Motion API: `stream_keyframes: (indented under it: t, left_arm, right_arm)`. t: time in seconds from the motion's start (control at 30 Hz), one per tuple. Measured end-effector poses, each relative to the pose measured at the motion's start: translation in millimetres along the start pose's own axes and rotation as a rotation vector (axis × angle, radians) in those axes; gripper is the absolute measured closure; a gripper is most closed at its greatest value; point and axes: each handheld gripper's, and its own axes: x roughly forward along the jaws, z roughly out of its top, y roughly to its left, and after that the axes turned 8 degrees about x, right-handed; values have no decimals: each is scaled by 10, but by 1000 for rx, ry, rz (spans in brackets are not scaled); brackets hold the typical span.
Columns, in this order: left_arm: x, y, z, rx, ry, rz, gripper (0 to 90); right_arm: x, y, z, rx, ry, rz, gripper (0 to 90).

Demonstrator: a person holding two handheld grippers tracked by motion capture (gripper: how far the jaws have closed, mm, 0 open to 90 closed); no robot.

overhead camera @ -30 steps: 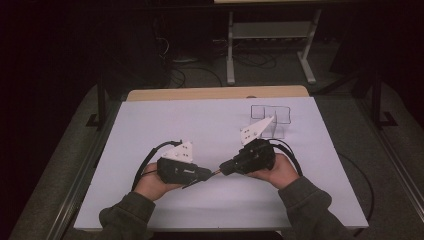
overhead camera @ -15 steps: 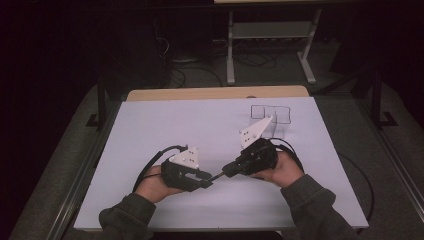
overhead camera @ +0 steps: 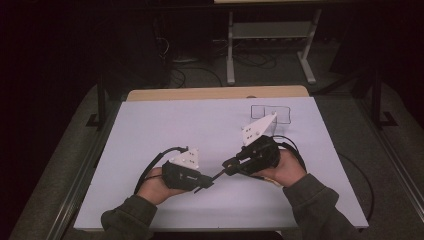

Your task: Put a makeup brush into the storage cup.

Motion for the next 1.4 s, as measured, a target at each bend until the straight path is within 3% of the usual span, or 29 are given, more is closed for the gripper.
stream_keyframes:
  t: [0.13,0.4,0.47,0.77,1.07,1.3,1.4]
  left_arm:
    - [-8,2,-46,-22,-38,18,841]
    - [15,6,-59,-54,-89,40,841]
    - [22,1,-50,-73,-109,43,841]
    - [68,30,1,-87,-126,67,842]
    - [78,40,21,-70,-143,74,842]
    - [97,22,20,-74,-132,82,823]
    - [87,31,-1,-73,-112,92,742]
  right_arm:
    - [-30,-1,-42,40,-49,3,629]
    - [3,-30,-140,80,-103,-6,614]
    - [21,-30,-152,90,-115,-5,621]
    - [81,-48,-154,97,-142,-10,692]
    - [89,-107,-162,127,-169,28,818]
    - [102,-105,-139,118,-141,24,828]
    - [90,-100,-118,108,-109,15,828]
